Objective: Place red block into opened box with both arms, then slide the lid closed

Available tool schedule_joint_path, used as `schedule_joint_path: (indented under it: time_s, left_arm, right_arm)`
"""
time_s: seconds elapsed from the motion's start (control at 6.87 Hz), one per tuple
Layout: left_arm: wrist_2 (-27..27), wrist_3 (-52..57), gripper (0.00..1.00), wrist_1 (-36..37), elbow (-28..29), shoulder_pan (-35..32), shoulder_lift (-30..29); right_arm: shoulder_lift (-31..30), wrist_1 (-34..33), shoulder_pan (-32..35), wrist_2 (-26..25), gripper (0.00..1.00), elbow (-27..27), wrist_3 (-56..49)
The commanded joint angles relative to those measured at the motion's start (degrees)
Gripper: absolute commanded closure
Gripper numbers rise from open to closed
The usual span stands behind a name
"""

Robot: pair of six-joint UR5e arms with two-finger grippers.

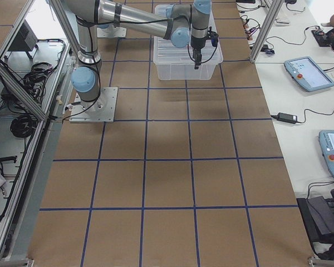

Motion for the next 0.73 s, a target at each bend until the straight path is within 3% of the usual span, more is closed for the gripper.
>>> schedule_joint_path:
  time_s: [0.0, 0.29, 0.58]
  left_arm:
    - [-0.05, 0.0, 0.0, 0.05, 0.04, 0.0, -0.04]
    - [-0.05, 0.0, 0.0, 0.05, 0.04, 0.0, -0.04]
    - [-0.05, 0.0, 0.0, -0.04, -0.05, 0.0, 0.05]
  right_arm:
    - [0.09, -0.4, -0.31, -1.05, 0.0, 0.9, -0.77]
    - [0.09, -0.4, -0.66, -10.59, 0.0, 1.08, -1.74]
    - [-0.26, -0.4, -5.64, -13.36, 0.0, 0.91, -3.39]
